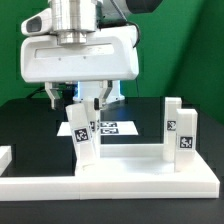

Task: Assemble desk

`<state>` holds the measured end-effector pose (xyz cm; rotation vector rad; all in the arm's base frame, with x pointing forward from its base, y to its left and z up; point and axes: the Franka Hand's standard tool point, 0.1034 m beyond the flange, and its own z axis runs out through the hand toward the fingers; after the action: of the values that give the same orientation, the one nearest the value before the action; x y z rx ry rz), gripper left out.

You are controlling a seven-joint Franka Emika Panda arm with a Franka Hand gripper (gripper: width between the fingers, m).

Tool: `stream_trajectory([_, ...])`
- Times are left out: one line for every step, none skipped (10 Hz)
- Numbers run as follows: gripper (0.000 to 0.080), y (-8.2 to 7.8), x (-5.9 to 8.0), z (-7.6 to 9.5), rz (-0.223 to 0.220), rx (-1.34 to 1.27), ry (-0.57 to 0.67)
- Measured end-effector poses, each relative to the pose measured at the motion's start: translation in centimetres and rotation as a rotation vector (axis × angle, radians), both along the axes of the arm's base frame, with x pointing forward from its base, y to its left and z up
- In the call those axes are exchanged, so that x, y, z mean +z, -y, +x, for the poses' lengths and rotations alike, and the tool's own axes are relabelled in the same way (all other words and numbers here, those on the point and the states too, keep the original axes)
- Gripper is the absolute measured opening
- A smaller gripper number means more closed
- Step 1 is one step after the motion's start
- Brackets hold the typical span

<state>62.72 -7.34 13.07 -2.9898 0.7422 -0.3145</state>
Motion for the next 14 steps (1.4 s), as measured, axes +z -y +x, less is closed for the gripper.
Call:
stream_trajectory([0.0649, -2.1, 0.1, -2.2, 0.065, 0.004, -0.036])
stream_trajectory([0.0649, -2.2, 0.3, -3.4, 0.152, 0.015, -0.094])
stream_trajectory([0.0649, -2.0, -0.4, -3.1, 0.186, 0.032, -0.112])
stream_trajectory([0.0649, -3.0, -1.1, -3.2, 0.190, 0.045, -0.124])
stream_trajectory([0.0649, -3.1, -1.1, -3.1, 0.173, 0.056, -0.132])
stream_trajectory([0.0649, -2.3, -1.3, -3.2, 0.150, 0.071, -0.140])
stream_trajectory([0.0649, -1.8, -1.4, -3.1, 0.122, 0.090, -0.149])
stream_trajectory([0.0649, -1.4, -1.2, -2.6, 0.099, 0.105, -0.149])
stream_trajectory([0.0649, -0.9, -1.1, -2.2, 0.084, 0.112, -0.146])
stream_trajectory([0.0649, -0.6, -0.9, -1.9, 0.081, 0.111, -0.141])
stream_trajectory([0.0649, -0.7, -0.9, -1.7, 0.080, 0.107, -0.138])
stream_trajectory([0.0649, -0.7, -0.9, -1.2, 0.076, 0.107, -0.135])
stream_trajectory([0.0649, -0.4, -0.8, -0.5, 0.070, 0.105, -0.127])
stream_trajectory([0.0649, -0.5, -0.6, 0.5, 0.064, 0.101, -0.115])
